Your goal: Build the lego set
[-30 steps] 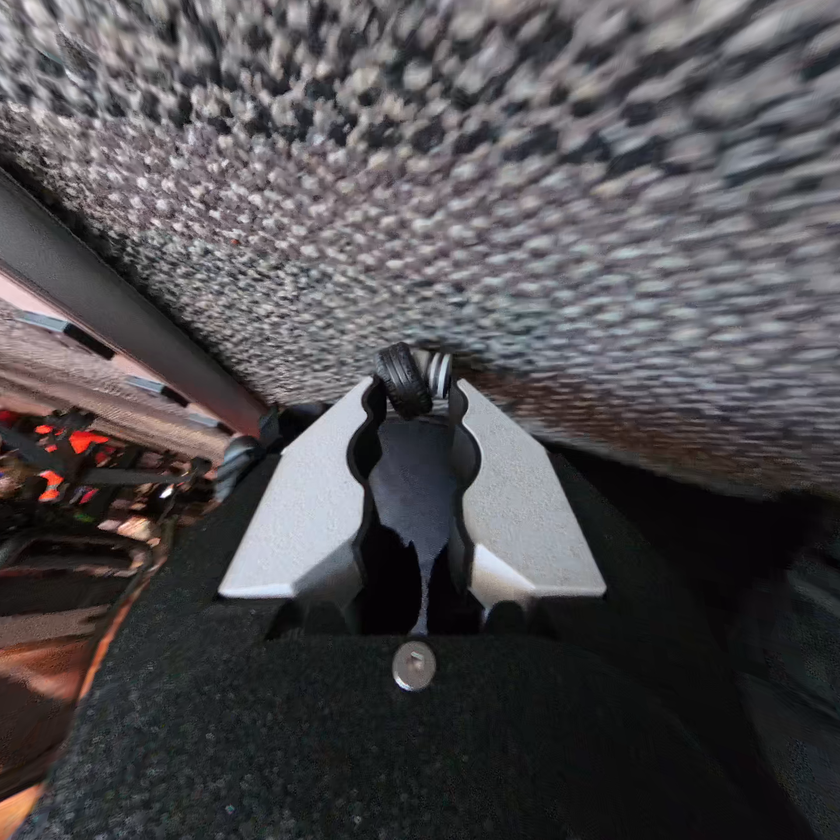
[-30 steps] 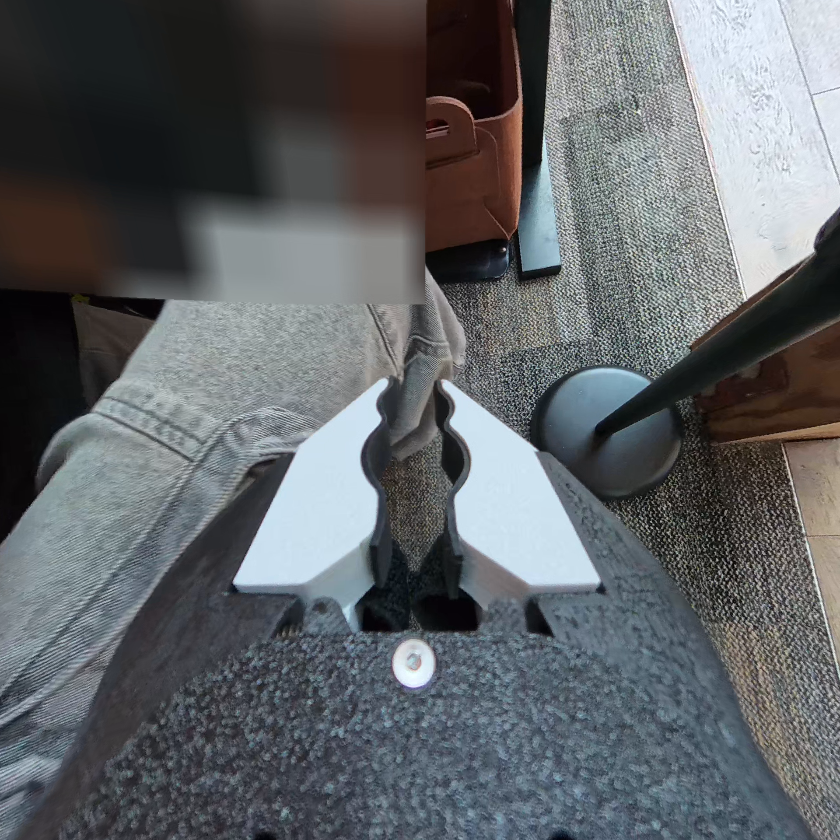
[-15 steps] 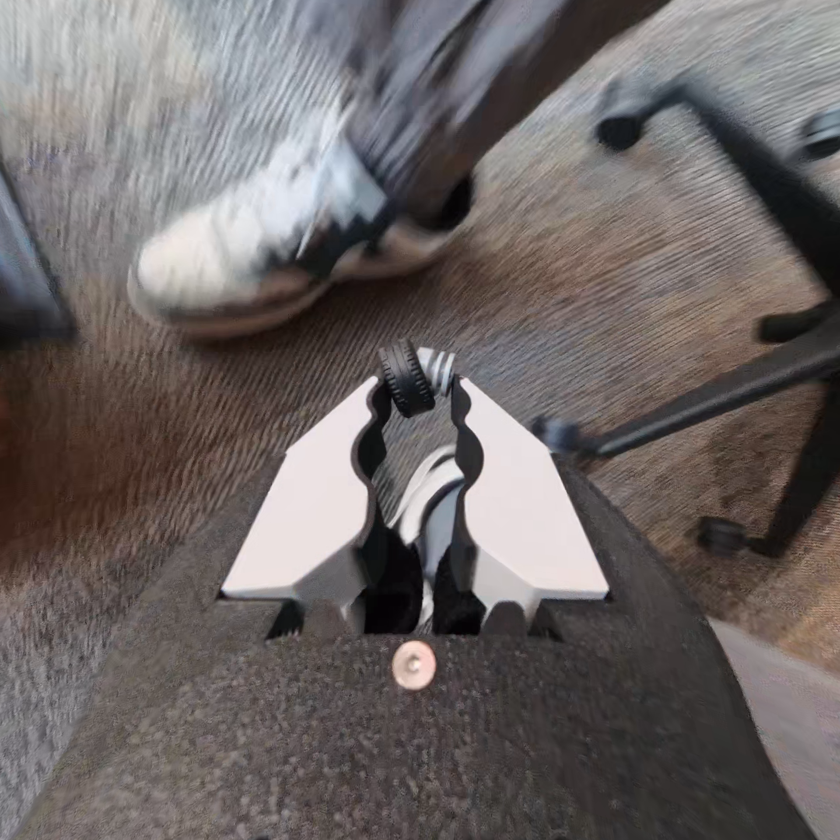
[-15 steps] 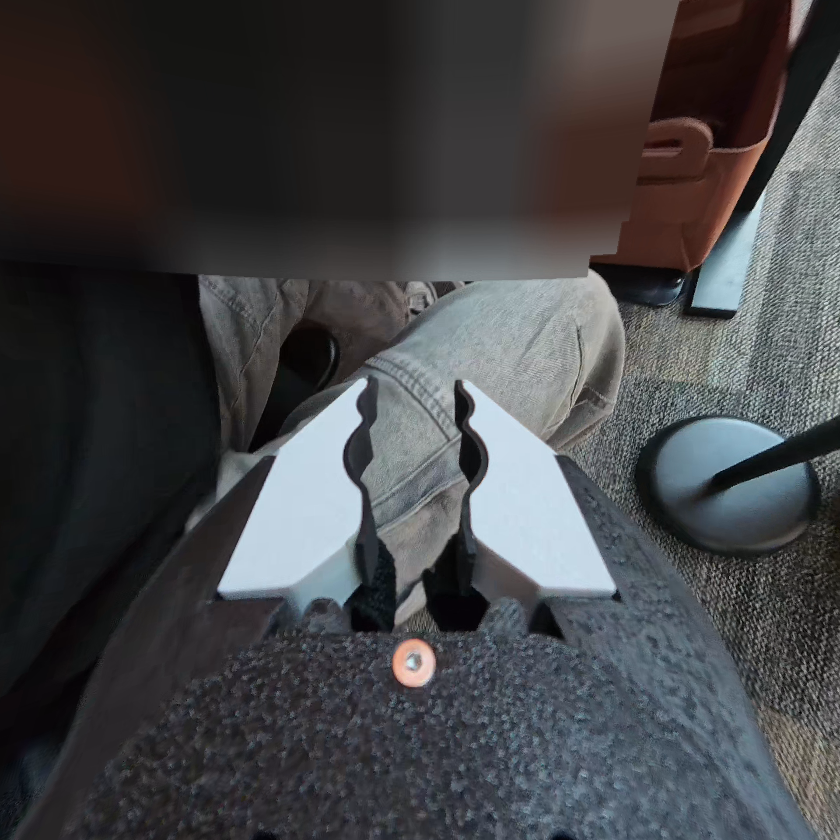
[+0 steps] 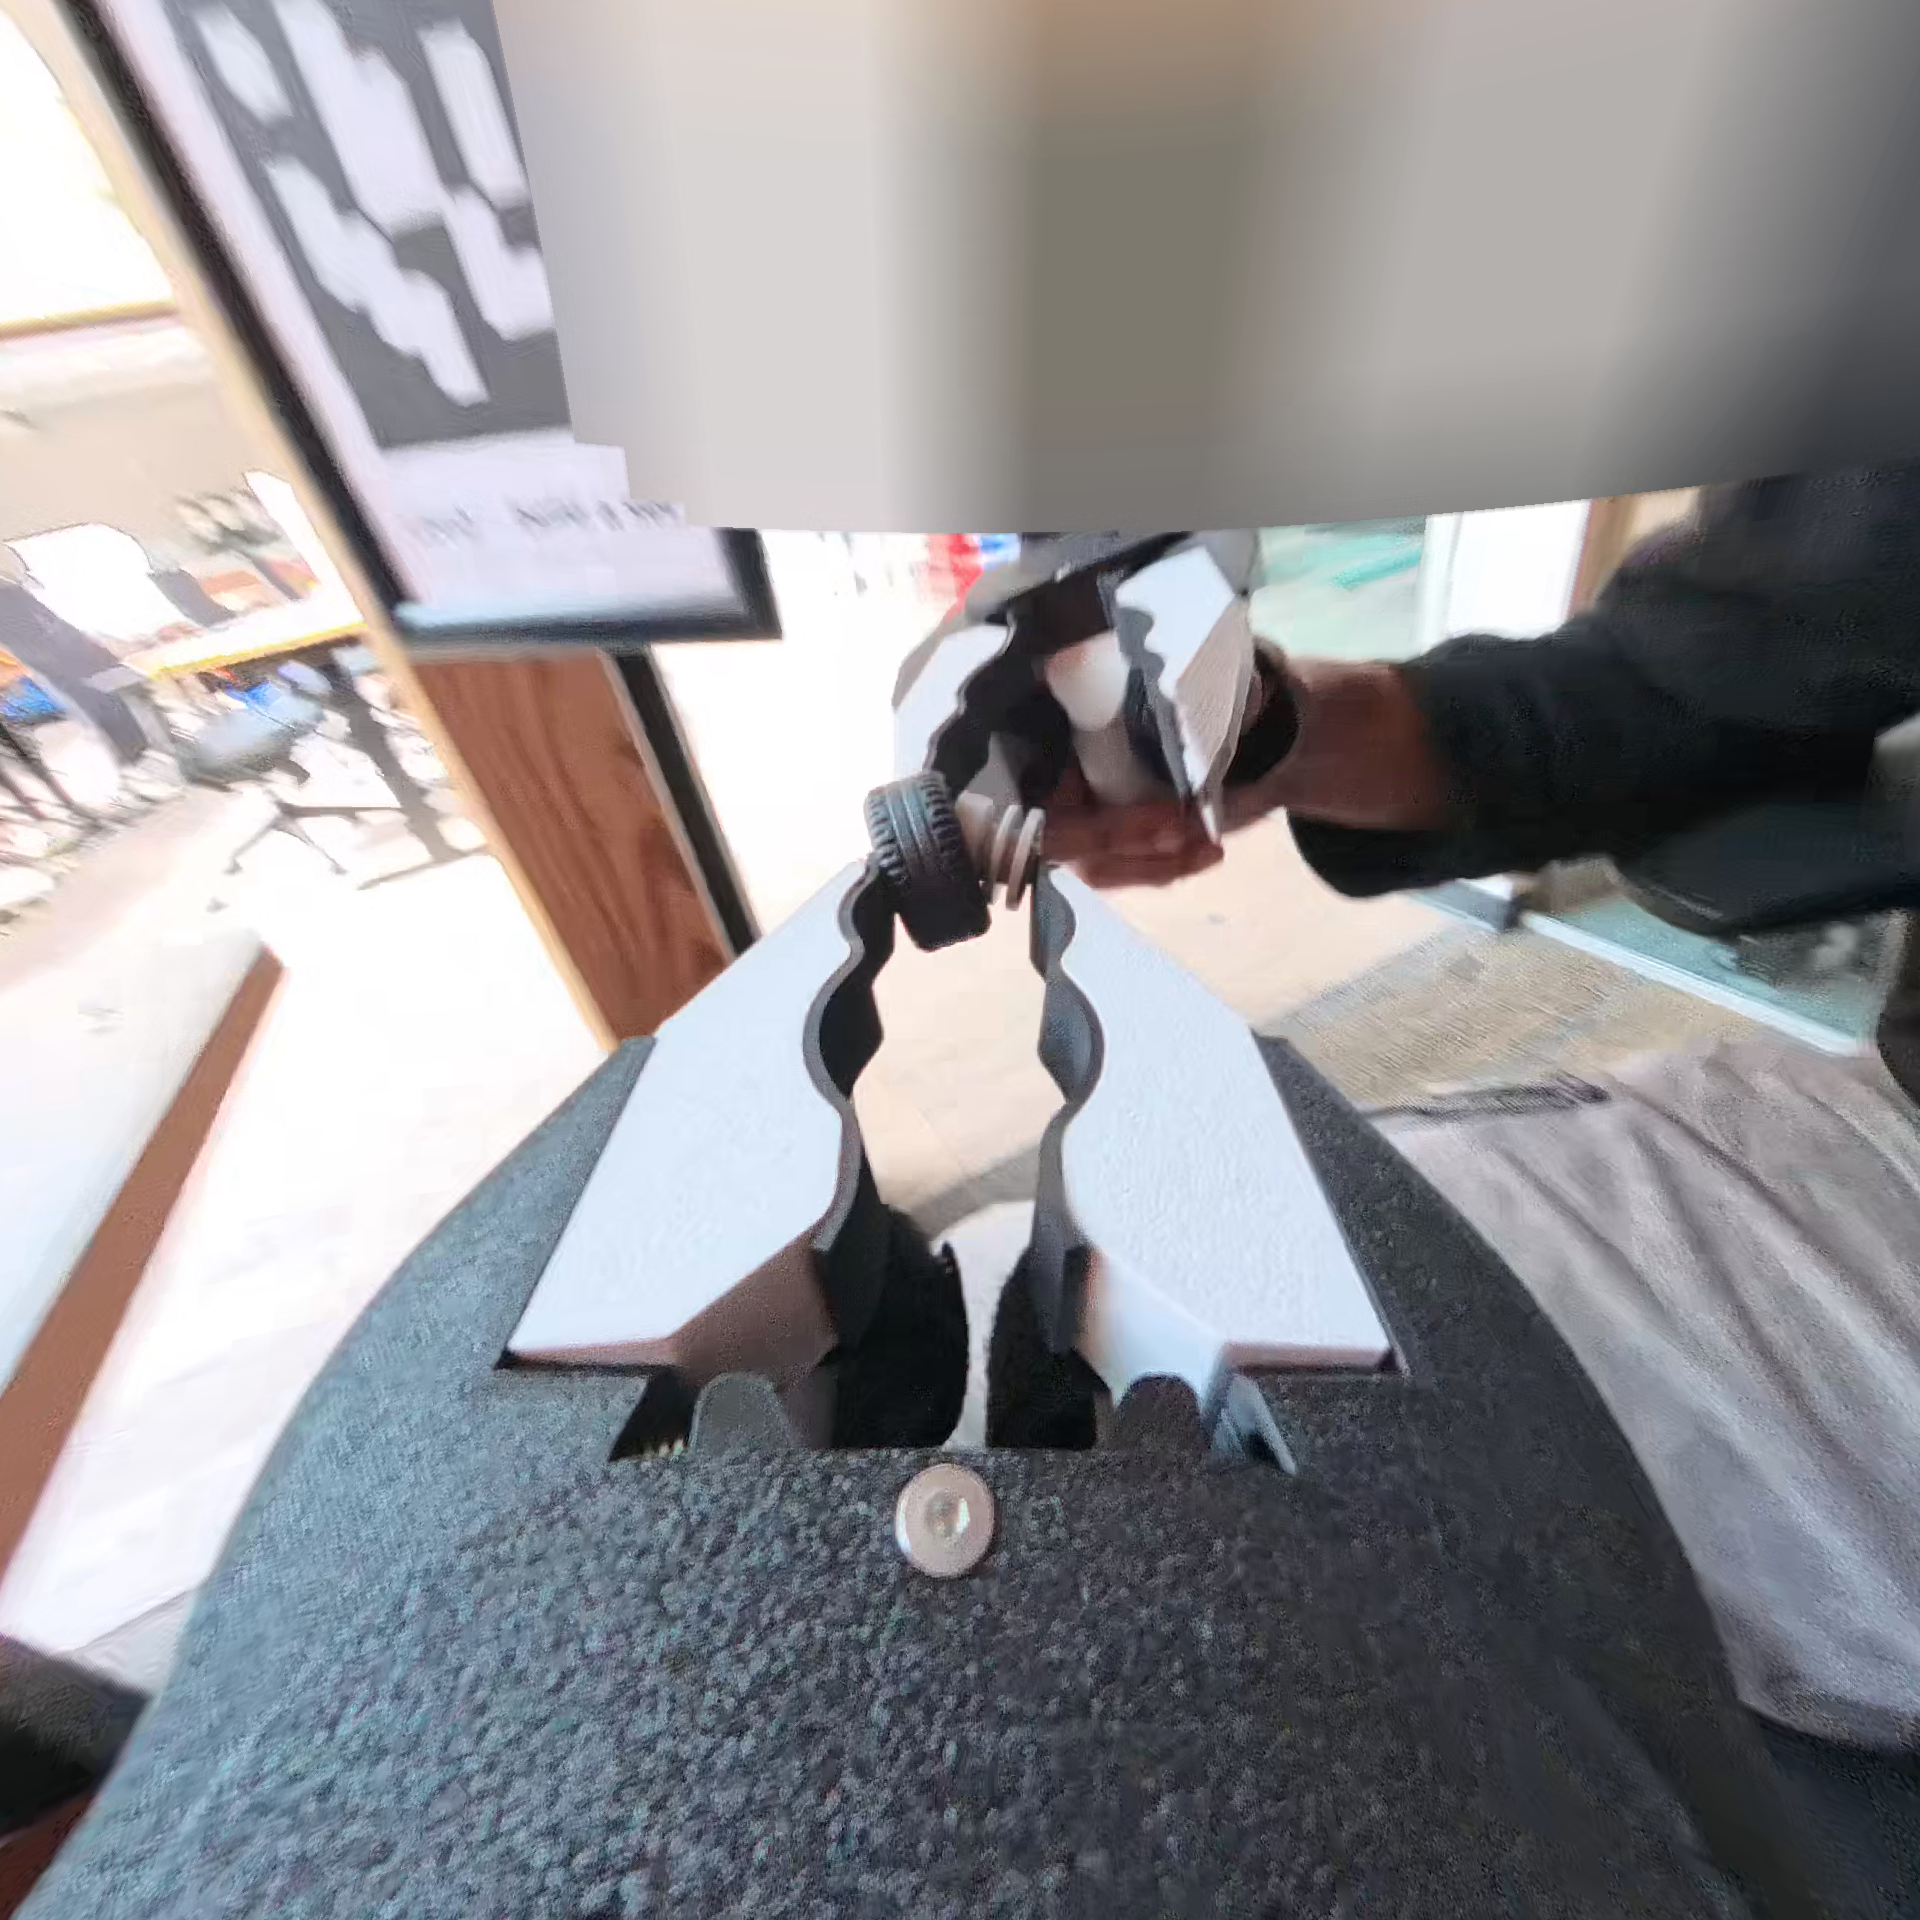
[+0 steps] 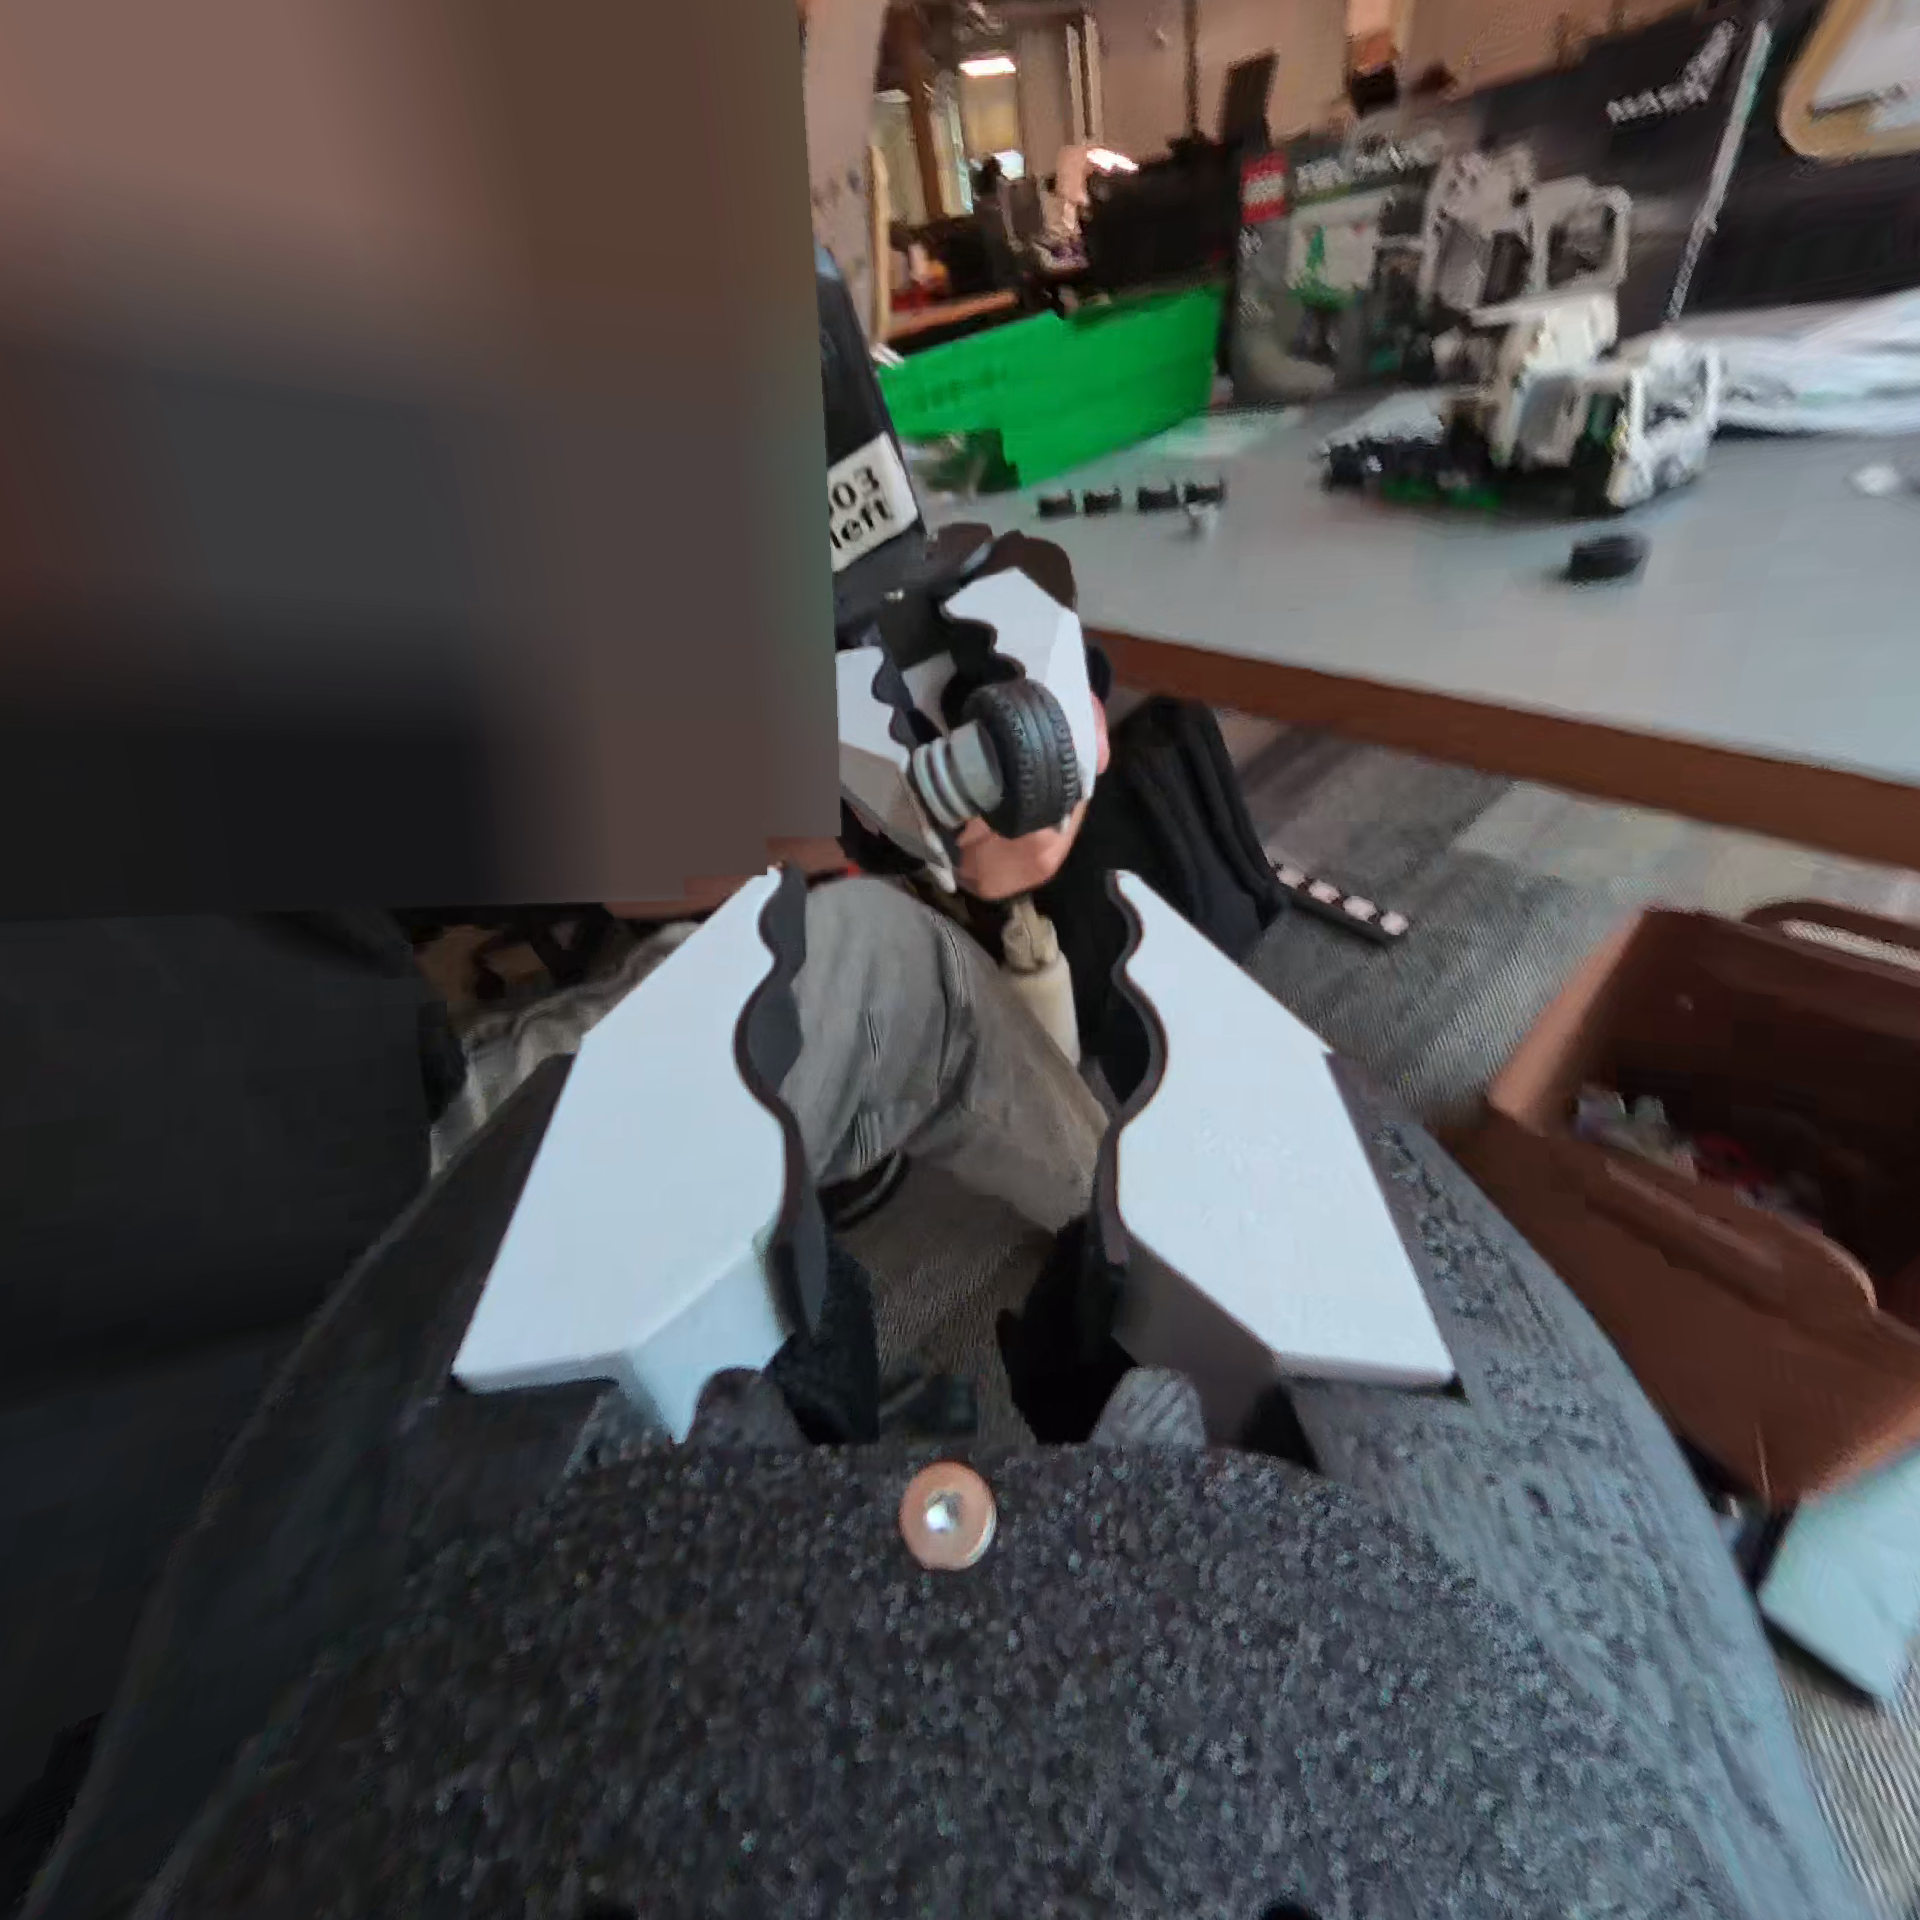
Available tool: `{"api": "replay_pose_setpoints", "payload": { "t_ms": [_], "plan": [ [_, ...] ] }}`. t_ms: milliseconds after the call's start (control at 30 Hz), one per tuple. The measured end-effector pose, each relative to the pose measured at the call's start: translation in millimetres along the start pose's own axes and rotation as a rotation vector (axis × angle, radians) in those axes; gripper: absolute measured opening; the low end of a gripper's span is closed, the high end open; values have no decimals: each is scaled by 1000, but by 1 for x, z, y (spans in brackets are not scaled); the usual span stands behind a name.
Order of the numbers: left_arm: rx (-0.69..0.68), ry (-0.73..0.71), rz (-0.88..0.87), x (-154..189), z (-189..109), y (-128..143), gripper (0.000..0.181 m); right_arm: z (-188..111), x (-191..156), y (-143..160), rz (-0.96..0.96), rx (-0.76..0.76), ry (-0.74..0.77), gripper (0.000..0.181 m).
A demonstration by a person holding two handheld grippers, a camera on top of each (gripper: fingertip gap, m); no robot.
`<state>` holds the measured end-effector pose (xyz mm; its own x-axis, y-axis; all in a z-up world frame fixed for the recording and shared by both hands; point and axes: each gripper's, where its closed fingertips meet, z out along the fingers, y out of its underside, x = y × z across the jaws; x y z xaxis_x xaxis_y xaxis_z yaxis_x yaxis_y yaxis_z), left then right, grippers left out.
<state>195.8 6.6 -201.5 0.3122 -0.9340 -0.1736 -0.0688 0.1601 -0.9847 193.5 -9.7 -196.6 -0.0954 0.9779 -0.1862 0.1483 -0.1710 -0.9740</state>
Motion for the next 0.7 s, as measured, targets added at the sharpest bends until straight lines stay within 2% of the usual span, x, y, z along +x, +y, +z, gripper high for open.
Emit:
{"api": "replay_pose_setpoints", "payload": {
  "t_ms": [100,200,400,700],
  "plan": [
    [82,-69,33,-32,-33,-40,24,49,13,-51,-19,78,-163,53],
    [126,-132,43,-67,-72,-56,23,92,30,-83,-4,142,-308,45],
    [174,-188,1,-123,-138,-60,23,163,70,-116,75,170,-531,31],
    [24,-314,-4,-188,-215,-52,23,245,111,-142,143,14,-672,36]
  ]
}}
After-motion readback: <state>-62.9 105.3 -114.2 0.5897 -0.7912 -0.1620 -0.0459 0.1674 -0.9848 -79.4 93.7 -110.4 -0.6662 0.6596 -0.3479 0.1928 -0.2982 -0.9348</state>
